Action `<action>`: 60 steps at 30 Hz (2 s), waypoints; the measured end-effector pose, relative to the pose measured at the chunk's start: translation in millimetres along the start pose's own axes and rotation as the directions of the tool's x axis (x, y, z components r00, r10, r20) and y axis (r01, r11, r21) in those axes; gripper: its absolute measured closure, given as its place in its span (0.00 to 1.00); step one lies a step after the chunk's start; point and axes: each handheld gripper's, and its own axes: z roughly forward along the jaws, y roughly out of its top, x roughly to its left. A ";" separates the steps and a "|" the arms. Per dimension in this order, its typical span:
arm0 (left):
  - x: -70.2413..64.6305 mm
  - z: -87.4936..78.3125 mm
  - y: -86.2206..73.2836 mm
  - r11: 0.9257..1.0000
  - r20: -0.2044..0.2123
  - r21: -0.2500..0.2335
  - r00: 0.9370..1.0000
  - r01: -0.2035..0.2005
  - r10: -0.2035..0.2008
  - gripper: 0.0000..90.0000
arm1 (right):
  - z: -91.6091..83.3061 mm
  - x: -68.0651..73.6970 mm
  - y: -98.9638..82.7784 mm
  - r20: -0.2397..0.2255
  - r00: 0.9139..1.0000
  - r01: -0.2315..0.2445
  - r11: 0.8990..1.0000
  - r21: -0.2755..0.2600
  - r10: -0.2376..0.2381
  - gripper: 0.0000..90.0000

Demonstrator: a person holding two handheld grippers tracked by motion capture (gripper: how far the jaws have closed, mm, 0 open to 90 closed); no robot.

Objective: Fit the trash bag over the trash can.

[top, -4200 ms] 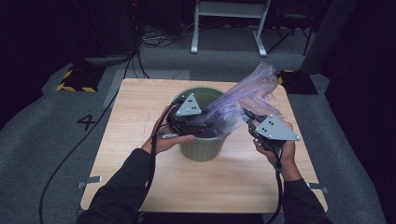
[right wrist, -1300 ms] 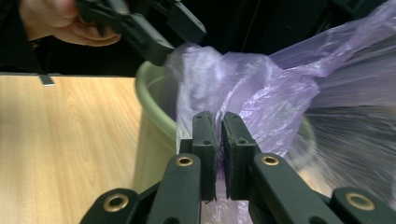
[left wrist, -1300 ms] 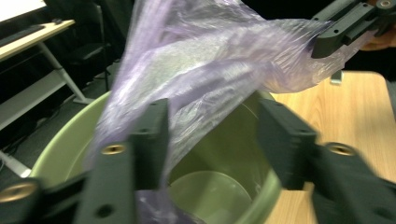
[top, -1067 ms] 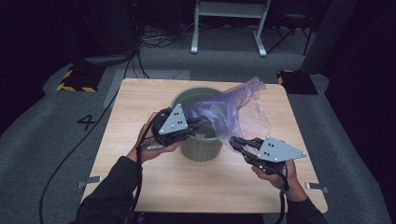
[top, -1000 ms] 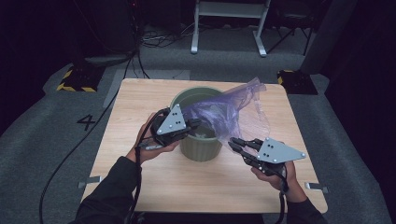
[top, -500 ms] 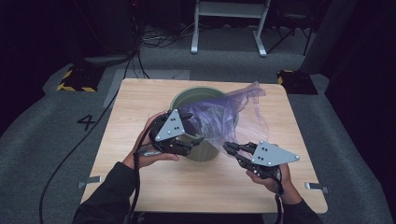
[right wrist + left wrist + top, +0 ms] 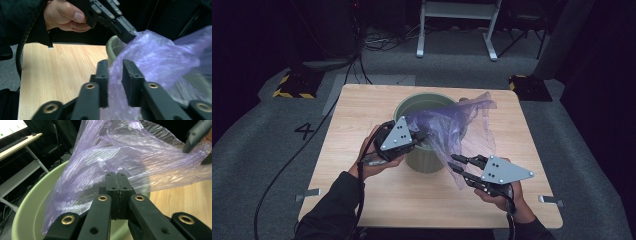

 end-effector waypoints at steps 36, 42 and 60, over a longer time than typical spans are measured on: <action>-17.1 -48.6 -18.6 0.980 0.008 -0.110 0.986 0.165 -0.165 0.27 | -11.2 -46.0 -13.7 0.217 0.969 -0.127 0.991 0.042 0.115 0.96; -32.8 -42.1 15.6 0.980 0.043 -0.114 0.986 0.164 -0.160 0.23 | -8.6 -43.9 -10.4 0.228 0.968 -0.112 0.993 0.037 0.101 0.95; -18.4 2.1 26.1 0.983 -0.079 0.057 0.982 0.174 -0.169 0.60 | -14.4 -45.9 -15.4 0.236 0.966 -0.116 0.993 0.020 0.108 0.94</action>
